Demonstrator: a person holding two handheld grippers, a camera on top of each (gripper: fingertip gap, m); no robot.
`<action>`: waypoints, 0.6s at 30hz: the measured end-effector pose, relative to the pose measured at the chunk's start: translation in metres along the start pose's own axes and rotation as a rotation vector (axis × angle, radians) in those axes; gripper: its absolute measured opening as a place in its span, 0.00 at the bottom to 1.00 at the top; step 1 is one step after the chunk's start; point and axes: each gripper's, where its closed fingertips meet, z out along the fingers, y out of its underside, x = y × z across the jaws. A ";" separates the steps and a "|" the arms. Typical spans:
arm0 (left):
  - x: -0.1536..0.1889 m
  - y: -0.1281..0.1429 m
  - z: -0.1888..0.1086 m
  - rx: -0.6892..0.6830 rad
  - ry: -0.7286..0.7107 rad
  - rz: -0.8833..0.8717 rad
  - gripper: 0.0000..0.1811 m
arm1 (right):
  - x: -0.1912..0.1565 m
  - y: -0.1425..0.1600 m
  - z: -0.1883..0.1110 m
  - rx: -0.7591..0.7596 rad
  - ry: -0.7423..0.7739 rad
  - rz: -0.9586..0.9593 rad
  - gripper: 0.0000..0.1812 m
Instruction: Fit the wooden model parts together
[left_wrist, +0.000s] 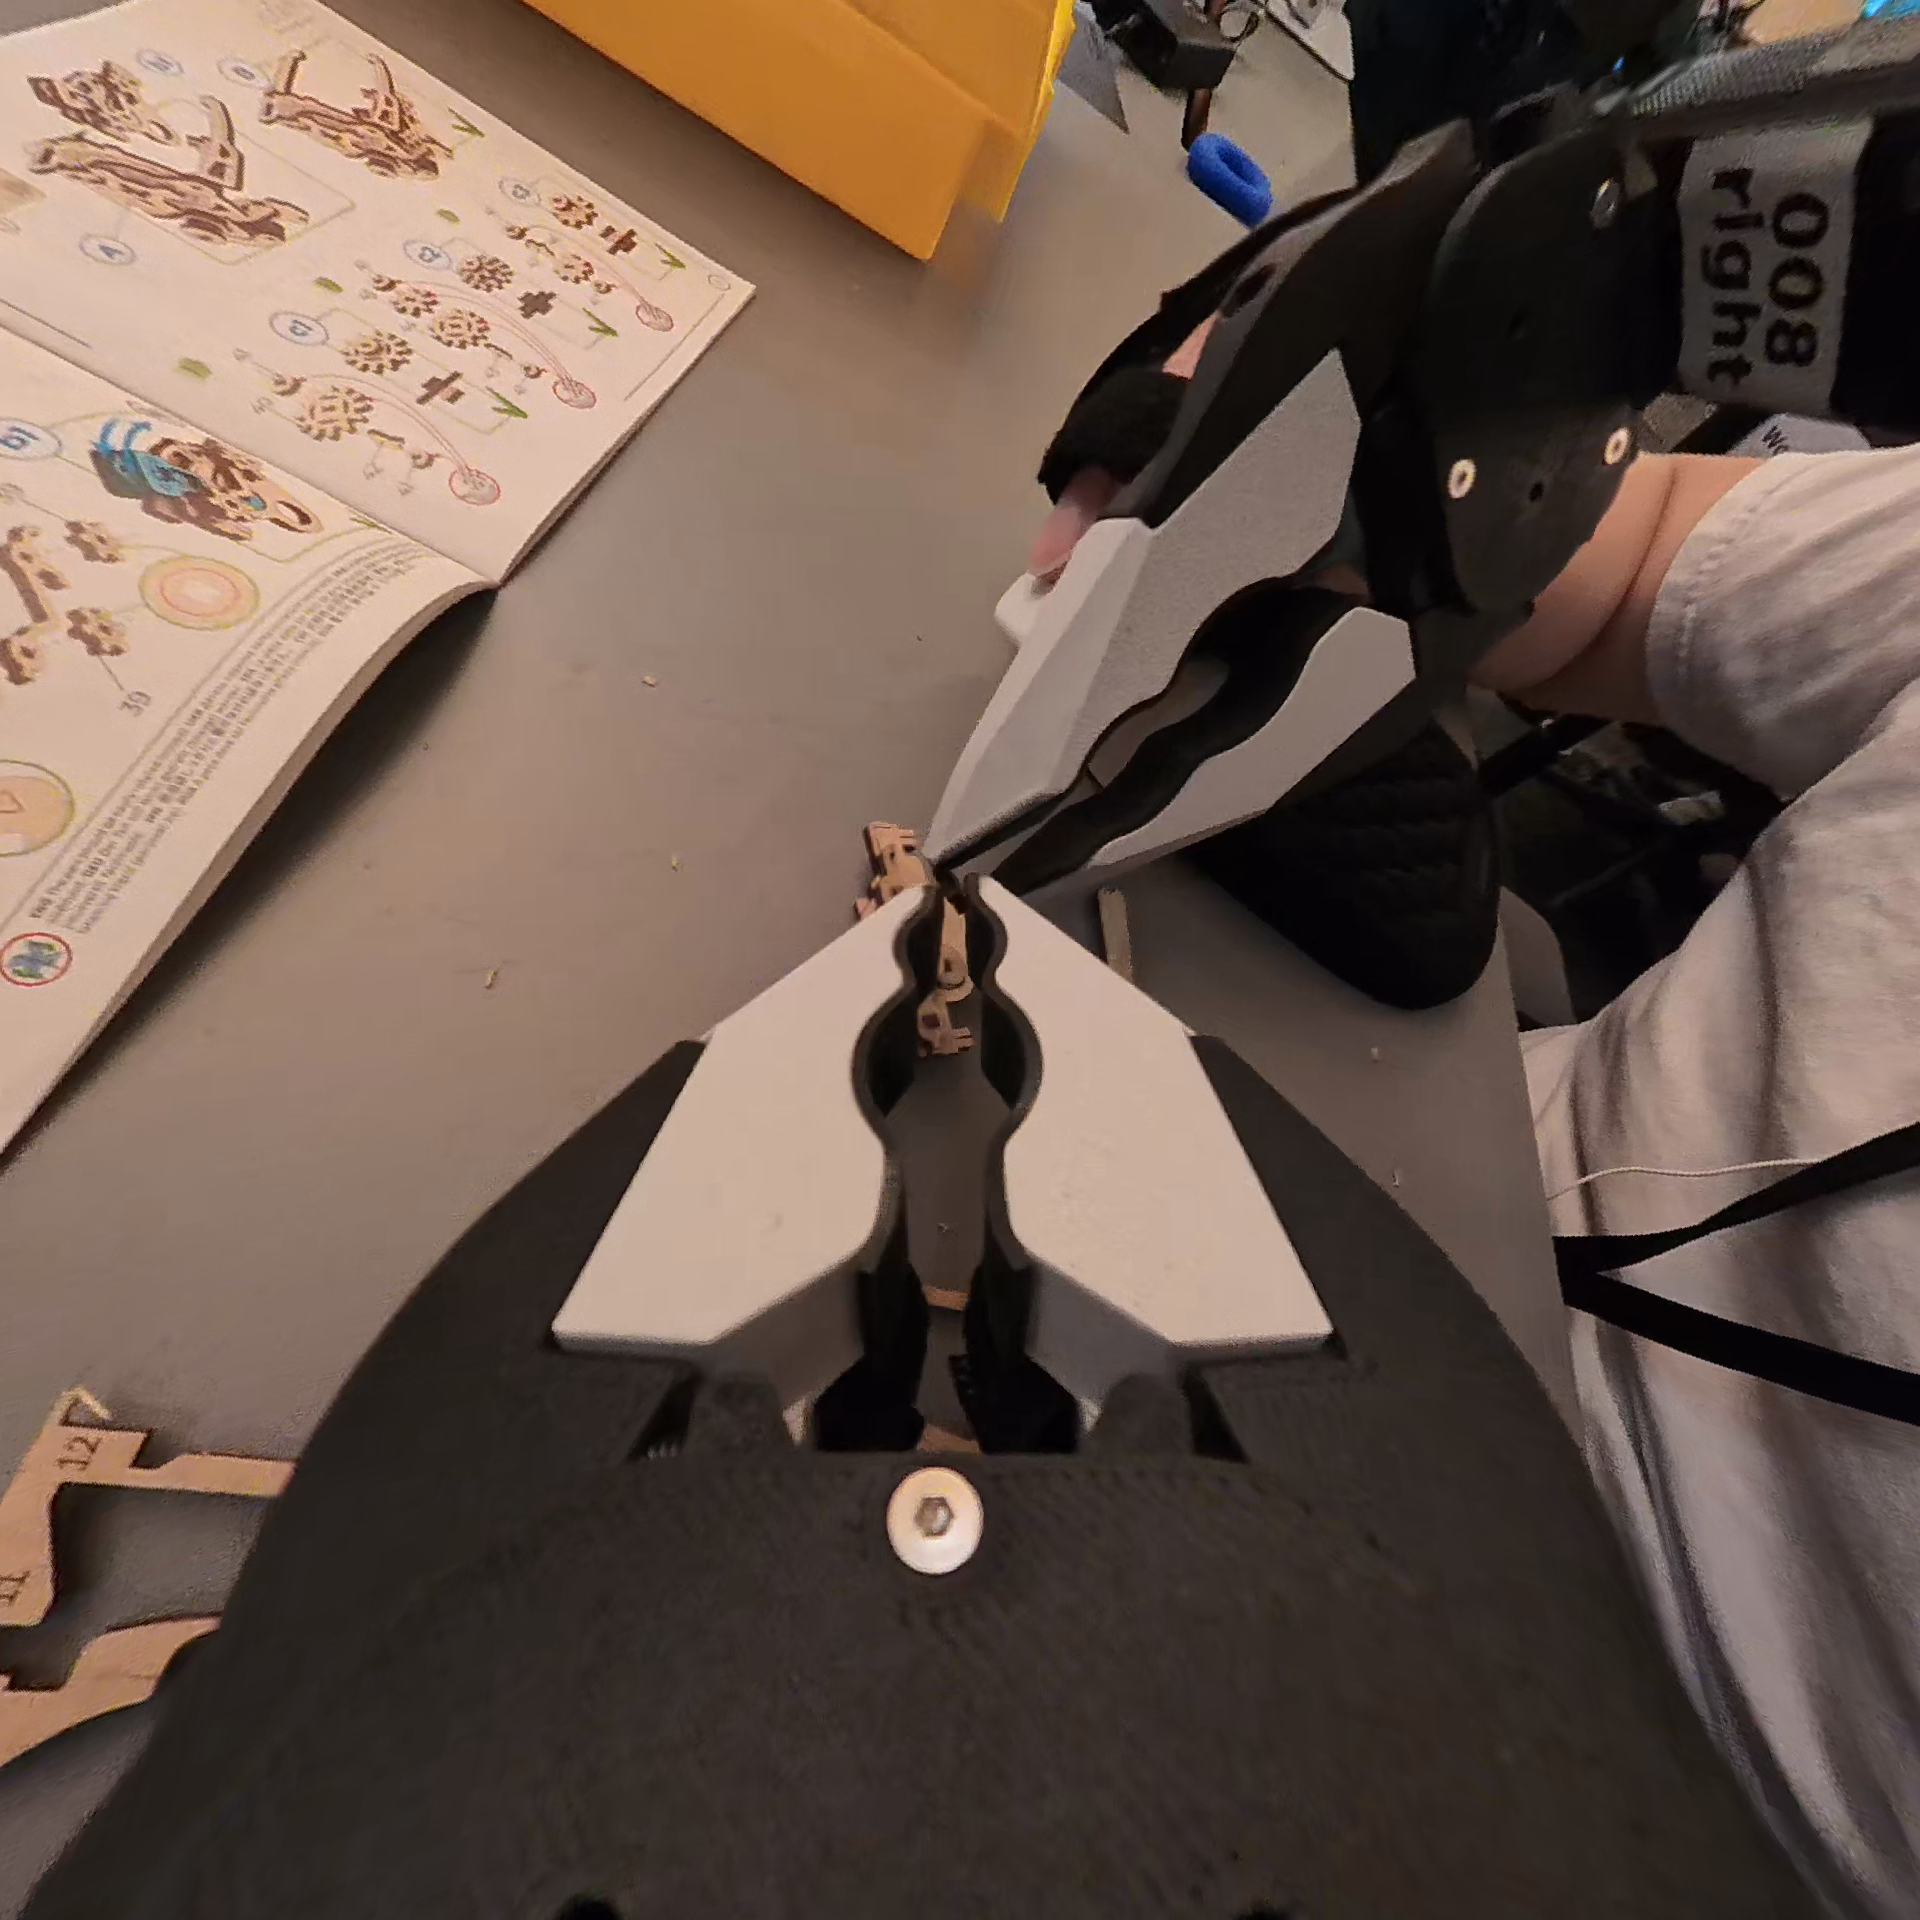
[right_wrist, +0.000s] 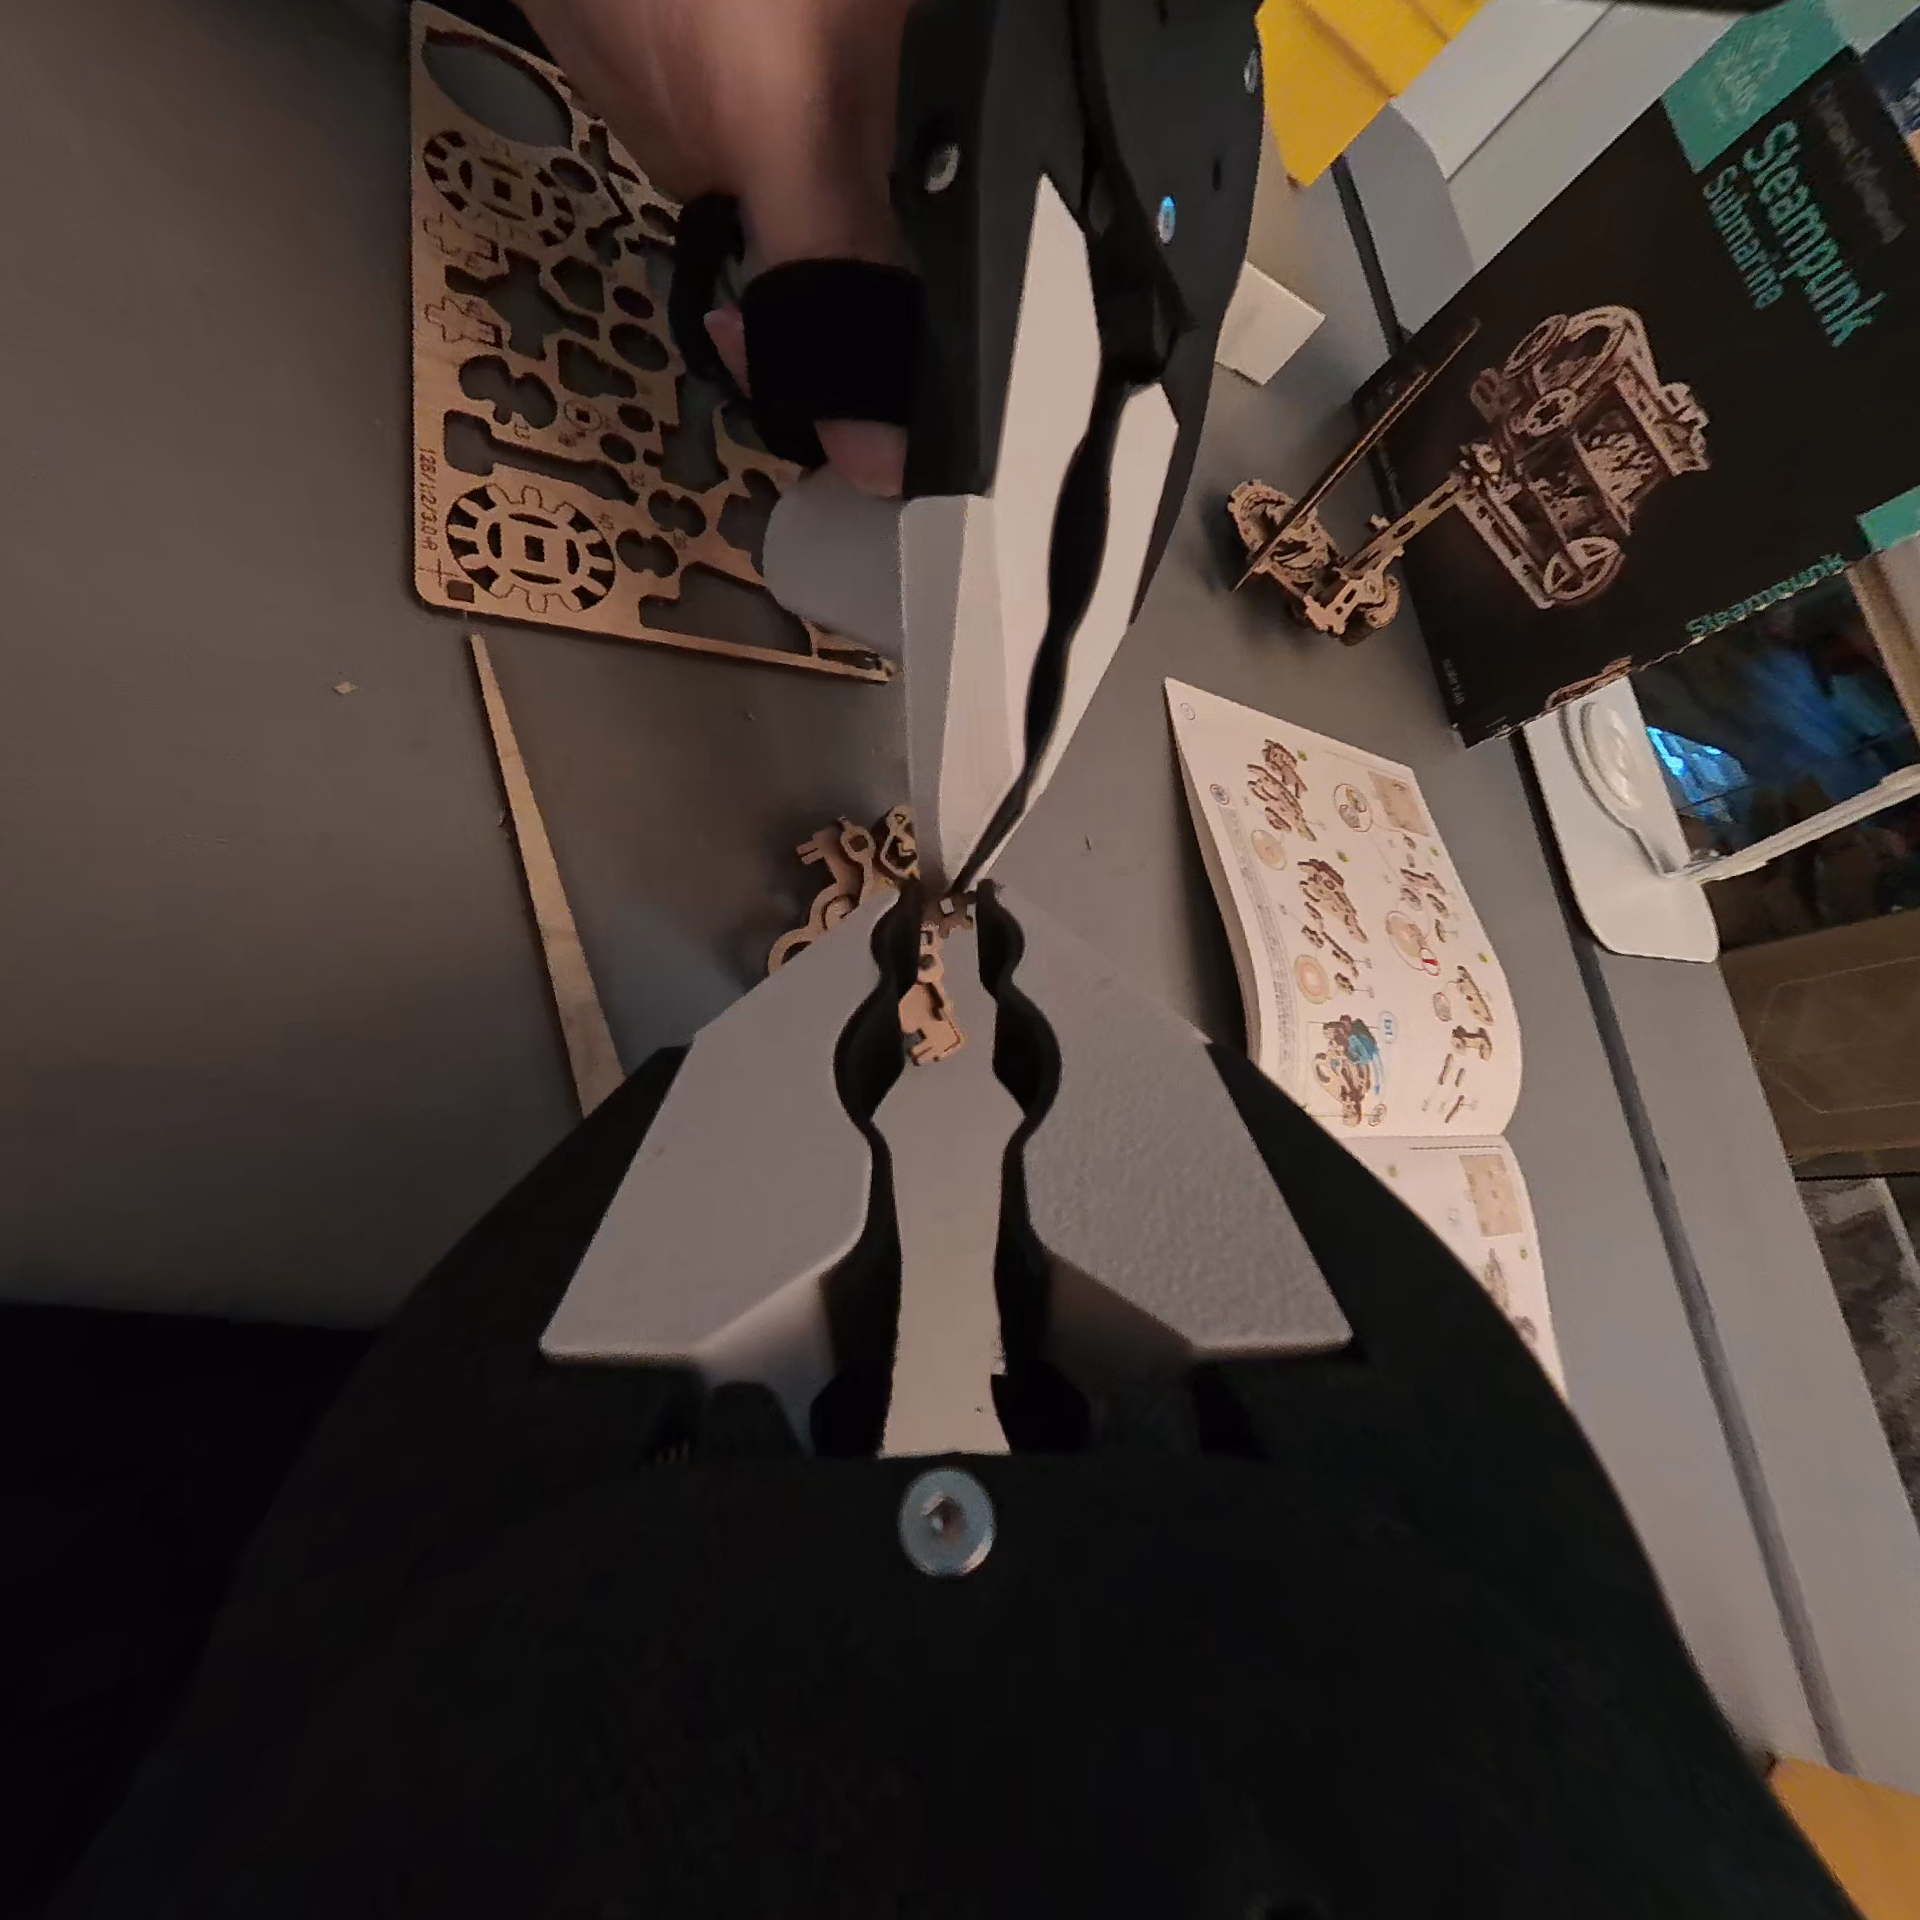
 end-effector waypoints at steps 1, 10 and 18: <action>0.000 -0.001 -0.001 0.005 0.004 -0.007 0.01 | 0.001 -0.001 0.000 0.002 0.010 -0.010 0.05; 0.003 -0.013 -0.010 0.073 0.022 -0.031 0.00 | 0.018 -0.010 -0.007 0.071 0.117 0.039 0.09; -0.002 -0.035 -0.018 0.253 -0.022 -0.108 0.00 | 0.038 -0.015 -0.018 0.117 0.144 0.385 0.12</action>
